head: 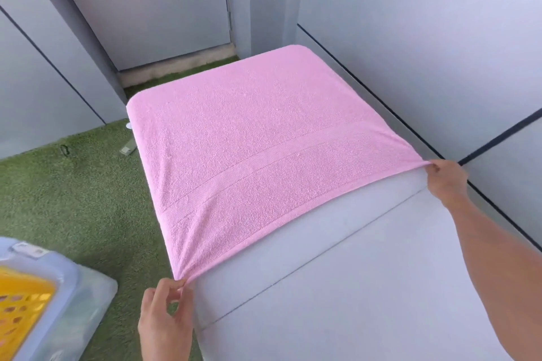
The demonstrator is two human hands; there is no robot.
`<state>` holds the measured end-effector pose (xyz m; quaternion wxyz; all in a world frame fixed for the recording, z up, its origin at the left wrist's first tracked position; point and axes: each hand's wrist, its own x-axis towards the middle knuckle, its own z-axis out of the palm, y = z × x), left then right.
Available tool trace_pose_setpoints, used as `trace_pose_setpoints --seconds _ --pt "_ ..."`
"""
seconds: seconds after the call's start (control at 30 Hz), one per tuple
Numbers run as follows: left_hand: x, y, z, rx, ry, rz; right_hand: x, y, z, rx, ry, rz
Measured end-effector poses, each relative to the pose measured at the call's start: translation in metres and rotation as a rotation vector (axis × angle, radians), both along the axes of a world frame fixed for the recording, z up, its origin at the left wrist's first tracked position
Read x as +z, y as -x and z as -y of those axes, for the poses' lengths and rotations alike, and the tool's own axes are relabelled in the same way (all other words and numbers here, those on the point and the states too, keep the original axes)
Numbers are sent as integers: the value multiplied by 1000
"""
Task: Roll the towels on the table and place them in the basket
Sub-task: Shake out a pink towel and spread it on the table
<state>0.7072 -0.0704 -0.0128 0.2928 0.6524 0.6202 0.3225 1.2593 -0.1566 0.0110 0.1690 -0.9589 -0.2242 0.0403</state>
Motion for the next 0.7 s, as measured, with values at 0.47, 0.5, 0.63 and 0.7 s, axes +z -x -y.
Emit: trace_pose_setpoints --seconds 0.47,0.5,0.63,0.7 --pt "3 21 219 53 -8 -40 -2 18 207 90 -47 -4" --pt "1 23 233 50 -2 -55 -2 19 219 89 -50 -5" --pt "4 27 281 38 -70 -11 -4 25 262 79 -66 9" --pt "6 30 304 54 -60 17 -9 27 286 74 -67 6"
